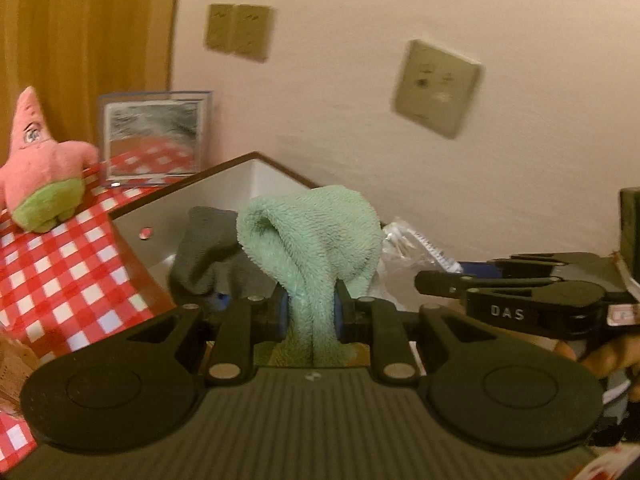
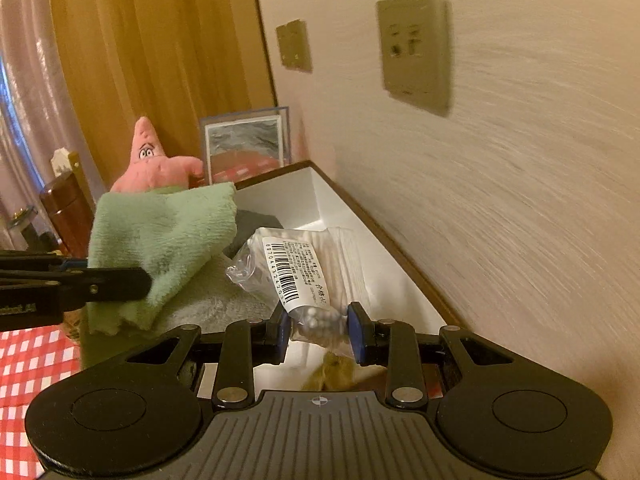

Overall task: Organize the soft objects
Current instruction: 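Lift and carry the green towel and plastic bag with both grippers over the box, then open both grippers to drop the towel and bag into the box, then withdraw both grippers from the box toward the orange packet and knit cap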

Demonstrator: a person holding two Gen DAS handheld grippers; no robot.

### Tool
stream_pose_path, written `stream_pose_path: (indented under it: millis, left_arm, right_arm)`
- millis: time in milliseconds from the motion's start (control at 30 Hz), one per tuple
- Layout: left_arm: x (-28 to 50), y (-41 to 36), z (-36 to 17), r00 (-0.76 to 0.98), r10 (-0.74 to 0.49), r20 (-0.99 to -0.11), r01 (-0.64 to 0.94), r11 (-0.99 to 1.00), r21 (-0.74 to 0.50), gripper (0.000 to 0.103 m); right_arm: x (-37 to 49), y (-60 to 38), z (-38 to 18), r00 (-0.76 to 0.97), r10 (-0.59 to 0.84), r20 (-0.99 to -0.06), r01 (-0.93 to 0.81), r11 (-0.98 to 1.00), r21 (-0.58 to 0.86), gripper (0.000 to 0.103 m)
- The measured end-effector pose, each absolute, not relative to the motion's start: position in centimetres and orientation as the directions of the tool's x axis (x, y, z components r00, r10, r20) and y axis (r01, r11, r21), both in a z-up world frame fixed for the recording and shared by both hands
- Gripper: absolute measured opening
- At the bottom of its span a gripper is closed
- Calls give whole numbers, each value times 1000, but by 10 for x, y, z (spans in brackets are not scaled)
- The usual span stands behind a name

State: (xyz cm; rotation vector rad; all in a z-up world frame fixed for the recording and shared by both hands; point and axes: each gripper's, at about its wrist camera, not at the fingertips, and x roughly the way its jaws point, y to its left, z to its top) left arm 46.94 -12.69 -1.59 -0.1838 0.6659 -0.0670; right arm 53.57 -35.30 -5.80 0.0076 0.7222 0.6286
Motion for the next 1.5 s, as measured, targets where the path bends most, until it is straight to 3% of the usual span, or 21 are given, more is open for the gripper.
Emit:
stream_pose_path:
  millis: [367,533,600,667,700,1067,1500]
  left_arm:
    - [527,-115,-43,726,-1,-687,-136,980,-145,20]
    - [545,-110,-57,693,6,-721,-176,971,-160,29]
    - [549,-109,-61,682,-6,-731,-169,972,-165,36]
    - [550,-109,-64,673,-8,-740,-163,974,-159,43]
    - [550,-110,-65,672,-7,-740,-161,975,-155,44]
    - [537,-109,-63,676,-46,-736,-124,977,-174,46]
    - [479,-109,-37,725,-164,-669,-7,969,-245,47]
  right_arm:
    - [605,-315,-84,512,562,-650,-620,766,174,31]
    - [623,-302,-95,506,561,-655,-648,749,141,31]
    - [628,-298,-98,511,555,-656,-648,751,130,38]
    - [629,-298,-102,522,544,-657,-636,761,124,57]
    - [628,-300,-102,523,547,-654,-633,763,131,58]
    - [623,-305,-103,524,542,-657,-606,779,159,60]
    - [567,-337,-89,577,524,-626,-517,828,216,60]
